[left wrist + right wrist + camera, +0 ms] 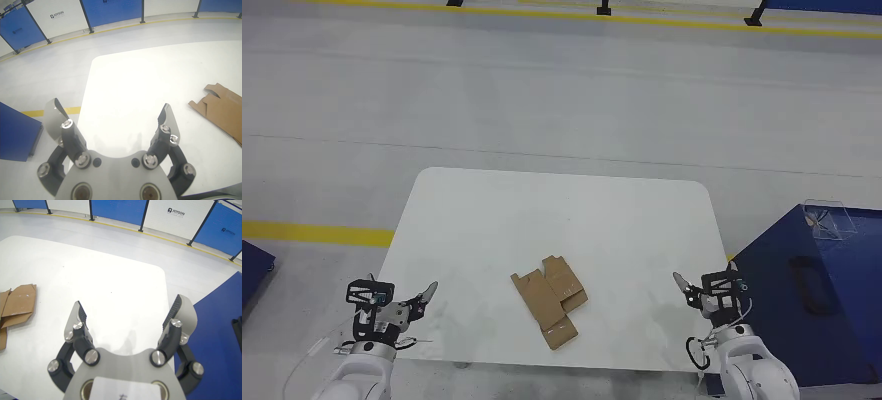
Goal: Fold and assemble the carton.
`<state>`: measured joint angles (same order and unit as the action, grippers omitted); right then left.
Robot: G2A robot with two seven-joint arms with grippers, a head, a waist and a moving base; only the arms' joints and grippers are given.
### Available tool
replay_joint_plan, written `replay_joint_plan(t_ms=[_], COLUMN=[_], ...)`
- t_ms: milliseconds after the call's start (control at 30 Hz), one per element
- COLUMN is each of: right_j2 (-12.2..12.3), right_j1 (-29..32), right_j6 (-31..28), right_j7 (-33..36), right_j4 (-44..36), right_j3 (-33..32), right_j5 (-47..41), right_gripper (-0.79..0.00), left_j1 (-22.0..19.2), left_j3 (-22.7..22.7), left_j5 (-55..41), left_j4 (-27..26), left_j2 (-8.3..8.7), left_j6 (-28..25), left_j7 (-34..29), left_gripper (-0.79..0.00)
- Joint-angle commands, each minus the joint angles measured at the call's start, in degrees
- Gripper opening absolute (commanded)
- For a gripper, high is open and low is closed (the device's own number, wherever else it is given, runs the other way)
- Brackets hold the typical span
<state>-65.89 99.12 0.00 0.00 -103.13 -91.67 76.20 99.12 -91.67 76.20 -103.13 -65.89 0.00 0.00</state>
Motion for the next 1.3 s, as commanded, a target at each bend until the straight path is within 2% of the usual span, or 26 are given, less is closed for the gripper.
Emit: replay_joint_plan(t_ms=[0,33,100,200,267,367,467,500,567,633,800,1033,1267], right_j2=[0.0,0.0,0.1,0.4,0.7,1.2,0.5,0.0,-1.3,-3.0,-7.3,-10.8,-13.2], right_j1=[0.0,-0.2,-1.7,-6.5,-11.7,-25.6,-42.5,-47.4,-54.4,-58.8,-64.0,-67.5,-68.1], right_j6=[-0.1,-1.1,-6.7,-16.3,-23.5,-28.1,-25.4,-23.5,-21.1,-21.5,-26.5,-33.1,-33.0], right_j7=[0.4,2.3,8.7,18.7,29.2,53.7,77.0,80.7,83.2,82.8,77.8,71.1,71.3], right_j4=[0.1,-0.1,-1.7,-1.1,2.3,14.6,33.7,39.8,50.0,57.0,69.5,79.1,82.8], right_j3=[0.1,0.4,0.9,-0.4,-0.5,2.8,10.0,12.9,19.5,26.1,38.4,46.1,49.2], right_j5=[-0.1,-0.4,-4.7,-18.4,-31.4,-55.0,-76.5,-81.0,-85.0,-87.0,-87.7,-85.7,-88.8], right_gripper=[0.000,0.000,0.000,0.000,0.000,0.000,0.000,0.000,0.000,0.000,0.000,0.000,0.000], left_j1=[0.0,0.0,0.0,0.0,0.0,0.0,0.0,0.0,0.0,0.0,0.0,0.0,0.0], left_j3=[0.0,0.0,0.0,0.0,0.0,0.0,0.0,0.0,0.0,0.0,0.0,0.0,0.0], left_j5=[0.0,0.0,0.0,0.0,0.0,0.0,0.0,0.0,0.0,0.0,0.0,0.0,0.0], left_j4=[0.0,0.0,0.0,0.0,0.0,0.0,0.0,0.0,0.0,0.0,0.0,0.0,0.0], left_j2=[0.00,0.00,0.00,0.00,0.00,0.00,0.00,0.00,0.00,0.00,0.00,0.00,0.00], left_j6=[0.0,0.0,0.0,0.0,0.0,0.0,0.0,0.0,0.0,0.0,0.0,0.0,0.0], left_j7=[0.0,0.0,0.0,0.0,0.0,0.0,0.0,0.0,0.0,0.0,0.0,0.0,0.0], left_gripper=[0.000,0.000,0.000,0.000,0.000,0.000,0.000,0.000,0.000,0.000,0.000,0.000,0.000])
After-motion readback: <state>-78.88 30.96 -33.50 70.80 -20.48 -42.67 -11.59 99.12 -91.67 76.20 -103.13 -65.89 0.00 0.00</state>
